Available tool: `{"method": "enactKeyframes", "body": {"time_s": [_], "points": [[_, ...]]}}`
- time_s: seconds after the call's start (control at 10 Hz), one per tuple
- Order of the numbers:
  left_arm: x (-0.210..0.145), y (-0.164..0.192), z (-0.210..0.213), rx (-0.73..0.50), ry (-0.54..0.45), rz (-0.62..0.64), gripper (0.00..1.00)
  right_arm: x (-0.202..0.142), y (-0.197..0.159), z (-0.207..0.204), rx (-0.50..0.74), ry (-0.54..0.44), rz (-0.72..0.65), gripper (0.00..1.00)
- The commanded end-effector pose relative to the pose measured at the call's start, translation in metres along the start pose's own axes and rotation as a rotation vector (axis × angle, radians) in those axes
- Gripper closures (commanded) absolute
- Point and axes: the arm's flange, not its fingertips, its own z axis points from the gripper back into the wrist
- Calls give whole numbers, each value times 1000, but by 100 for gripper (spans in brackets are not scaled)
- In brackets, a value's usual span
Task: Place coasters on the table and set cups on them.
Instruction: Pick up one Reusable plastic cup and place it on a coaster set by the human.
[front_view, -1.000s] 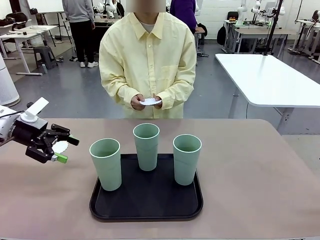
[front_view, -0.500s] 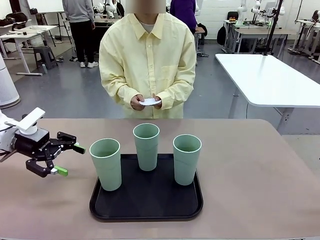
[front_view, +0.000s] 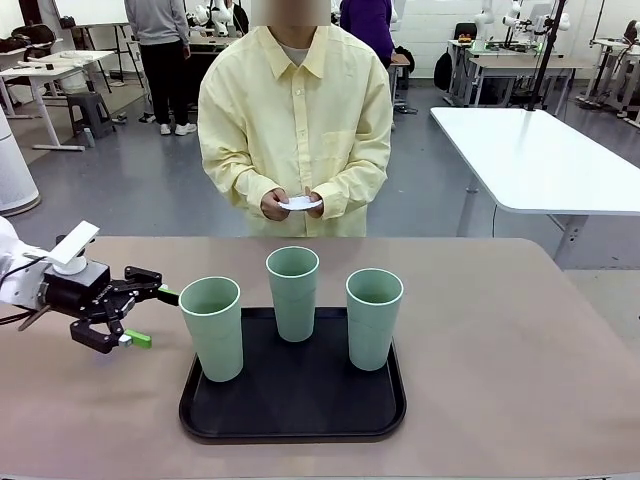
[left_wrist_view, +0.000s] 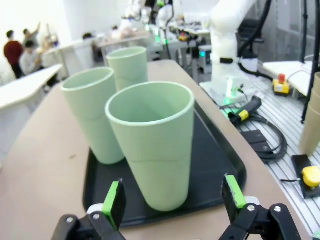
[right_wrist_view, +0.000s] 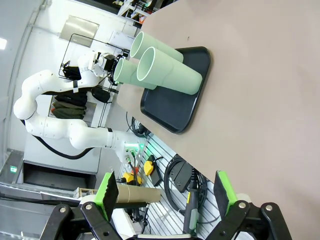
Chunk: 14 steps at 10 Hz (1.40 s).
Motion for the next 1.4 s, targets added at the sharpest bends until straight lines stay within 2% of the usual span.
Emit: {"method": "enactKeyframes", "body": {"time_s": [0.0, 1.3], "points": [[-13, 16, -10, 2, -52, -13, 0, 0, 0, 0, 7, -3, -1, 0], [-35, 41, -60, -115, -86, 66, 0, 0, 0, 0, 7, -3, -1, 0]]}}
